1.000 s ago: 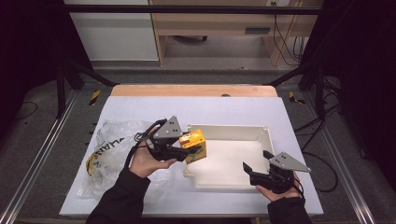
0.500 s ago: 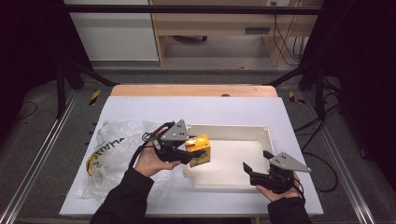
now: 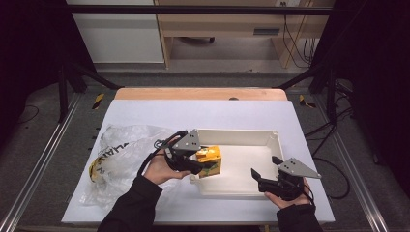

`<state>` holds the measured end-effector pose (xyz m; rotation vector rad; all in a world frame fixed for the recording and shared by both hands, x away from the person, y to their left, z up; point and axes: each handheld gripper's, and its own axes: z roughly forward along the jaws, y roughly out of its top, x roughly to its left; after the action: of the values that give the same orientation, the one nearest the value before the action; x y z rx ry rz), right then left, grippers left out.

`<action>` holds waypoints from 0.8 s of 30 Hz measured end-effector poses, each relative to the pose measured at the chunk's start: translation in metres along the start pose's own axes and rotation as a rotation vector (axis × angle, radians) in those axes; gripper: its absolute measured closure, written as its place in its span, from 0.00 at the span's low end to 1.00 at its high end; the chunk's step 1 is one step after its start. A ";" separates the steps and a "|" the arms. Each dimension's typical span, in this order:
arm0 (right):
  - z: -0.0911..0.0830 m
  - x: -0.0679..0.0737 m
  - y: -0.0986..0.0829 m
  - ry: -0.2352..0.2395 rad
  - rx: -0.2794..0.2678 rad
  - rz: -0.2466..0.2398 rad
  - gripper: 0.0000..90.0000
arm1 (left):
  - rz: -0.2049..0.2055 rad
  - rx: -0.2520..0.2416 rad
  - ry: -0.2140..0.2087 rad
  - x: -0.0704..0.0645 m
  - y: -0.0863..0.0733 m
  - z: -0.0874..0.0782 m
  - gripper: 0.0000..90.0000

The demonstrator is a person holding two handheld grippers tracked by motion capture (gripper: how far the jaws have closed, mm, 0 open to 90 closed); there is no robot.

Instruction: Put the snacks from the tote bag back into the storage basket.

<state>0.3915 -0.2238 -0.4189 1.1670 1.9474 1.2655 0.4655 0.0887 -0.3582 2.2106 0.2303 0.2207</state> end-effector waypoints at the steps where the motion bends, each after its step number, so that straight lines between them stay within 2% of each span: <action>1: 0.000 0.000 0.000 0.000 0.000 0.000 0.18 | 0.005 0.003 -0.007 0.000 0.000 0.001 0.56; 8: 0.000 0.000 0.000 0.002 0.003 -0.002 0.18 | 0.005 0.005 -0.040 0.002 -0.004 0.009 0.56; 24: 0.001 0.000 -0.001 0.003 0.003 -0.005 0.18 | 0.005 0.052 -0.083 0.006 -0.017 0.026 0.56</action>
<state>0.3917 -0.2232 -0.4199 1.1608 1.9539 1.2634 0.4763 0.0809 -0.3867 2.2665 0.1870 0.1263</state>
